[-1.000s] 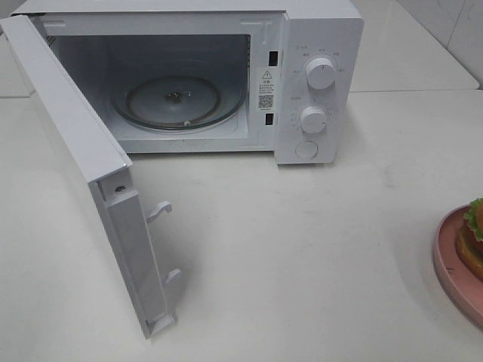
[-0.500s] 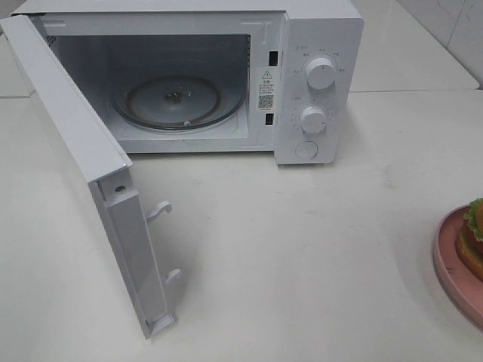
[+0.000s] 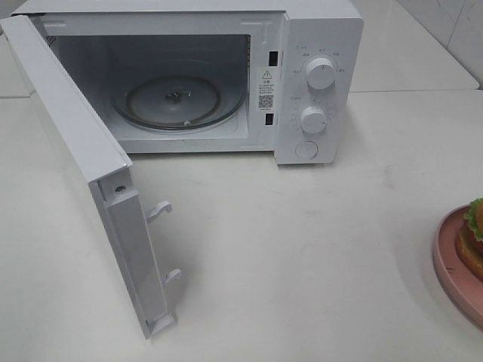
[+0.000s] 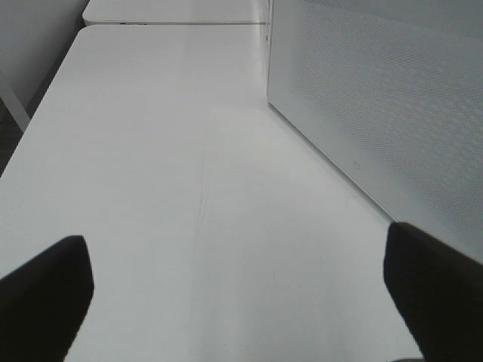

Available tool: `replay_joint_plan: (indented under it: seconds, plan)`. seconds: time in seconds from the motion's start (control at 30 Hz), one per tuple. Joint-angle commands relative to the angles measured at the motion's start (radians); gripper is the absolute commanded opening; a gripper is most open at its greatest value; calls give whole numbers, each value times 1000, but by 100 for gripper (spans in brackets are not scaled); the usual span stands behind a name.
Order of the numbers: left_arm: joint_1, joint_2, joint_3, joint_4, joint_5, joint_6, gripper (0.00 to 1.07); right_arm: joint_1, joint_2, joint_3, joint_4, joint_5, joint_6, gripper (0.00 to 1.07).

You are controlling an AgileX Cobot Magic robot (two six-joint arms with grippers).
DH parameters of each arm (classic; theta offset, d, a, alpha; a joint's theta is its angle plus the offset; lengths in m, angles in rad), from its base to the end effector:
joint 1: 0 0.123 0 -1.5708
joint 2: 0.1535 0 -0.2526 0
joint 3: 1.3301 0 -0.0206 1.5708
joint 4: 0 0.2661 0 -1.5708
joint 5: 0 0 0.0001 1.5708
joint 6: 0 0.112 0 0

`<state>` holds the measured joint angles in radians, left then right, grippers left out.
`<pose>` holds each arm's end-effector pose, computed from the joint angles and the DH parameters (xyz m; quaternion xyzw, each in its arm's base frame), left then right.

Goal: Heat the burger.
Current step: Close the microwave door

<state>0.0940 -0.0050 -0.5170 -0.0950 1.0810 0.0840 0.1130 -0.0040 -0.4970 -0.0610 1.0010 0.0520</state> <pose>0.0567 -0.0041 0.2789 -0.0014 0.8518 -0.0008 0.5238 0.0629 0.0013 0.2805 -0.0252 0.8362 0.0147 0.5476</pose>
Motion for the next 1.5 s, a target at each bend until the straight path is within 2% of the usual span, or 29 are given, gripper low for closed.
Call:
replay_joint_plan:
  seconds: [0.03, 1.5]
  plan:
    - [2, -8, 0, -1, -11, -1, 98, -6, -27, -1, -5, -4, -15, 75]
    - [2, -8, 0, -2, -11, -1, 98, -6, -27, -1, -5, -4, -15, 75]
